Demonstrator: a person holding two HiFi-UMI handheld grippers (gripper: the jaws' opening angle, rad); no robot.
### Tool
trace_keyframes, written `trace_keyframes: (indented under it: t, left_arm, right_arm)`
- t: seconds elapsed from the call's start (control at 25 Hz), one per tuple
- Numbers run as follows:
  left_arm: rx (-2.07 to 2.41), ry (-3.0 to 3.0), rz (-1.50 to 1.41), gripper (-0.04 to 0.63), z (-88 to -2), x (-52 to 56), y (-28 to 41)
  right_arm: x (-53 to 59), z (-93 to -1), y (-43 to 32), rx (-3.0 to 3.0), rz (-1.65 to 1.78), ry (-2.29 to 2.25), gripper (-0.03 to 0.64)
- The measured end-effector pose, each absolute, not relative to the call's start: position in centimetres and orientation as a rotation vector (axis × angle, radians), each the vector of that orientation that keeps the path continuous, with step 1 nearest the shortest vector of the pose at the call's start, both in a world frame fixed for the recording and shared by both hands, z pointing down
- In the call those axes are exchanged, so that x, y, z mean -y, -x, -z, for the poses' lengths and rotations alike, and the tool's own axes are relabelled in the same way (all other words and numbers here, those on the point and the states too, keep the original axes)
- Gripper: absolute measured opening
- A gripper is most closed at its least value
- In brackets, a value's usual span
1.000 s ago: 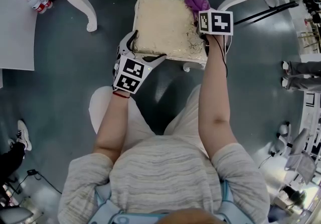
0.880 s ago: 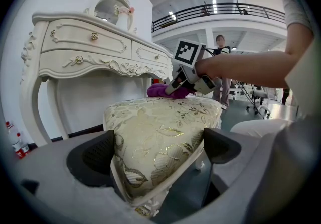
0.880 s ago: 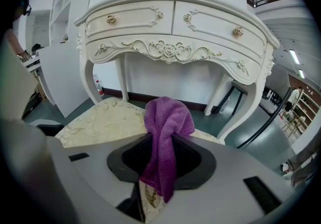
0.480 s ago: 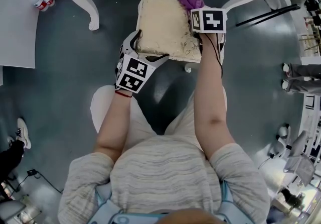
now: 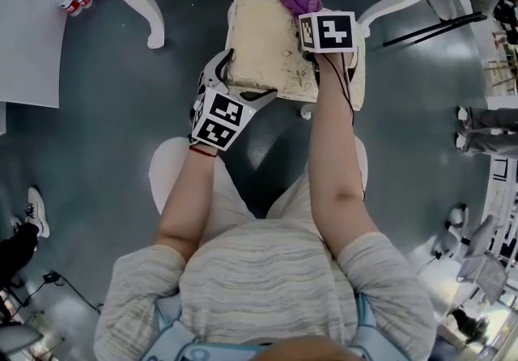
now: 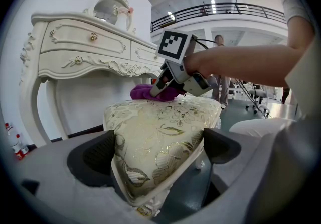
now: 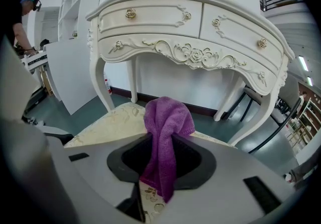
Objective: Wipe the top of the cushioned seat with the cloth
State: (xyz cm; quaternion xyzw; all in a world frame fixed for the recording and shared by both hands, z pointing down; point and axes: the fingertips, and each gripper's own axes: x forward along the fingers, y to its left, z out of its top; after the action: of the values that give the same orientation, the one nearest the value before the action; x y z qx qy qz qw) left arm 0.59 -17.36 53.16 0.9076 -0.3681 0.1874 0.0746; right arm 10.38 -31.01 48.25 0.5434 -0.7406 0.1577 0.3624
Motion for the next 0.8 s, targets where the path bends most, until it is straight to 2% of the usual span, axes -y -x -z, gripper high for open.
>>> trace_keyframes:
  t: [0.8]
  left_arm:
    - [1.099,-2.730,-0.551,0.563,-53.2,17.3,-0.7]
  right_arm:
    - [31.1,-48.3,-5.5,1.953,-0.364,-1.320,0.106]
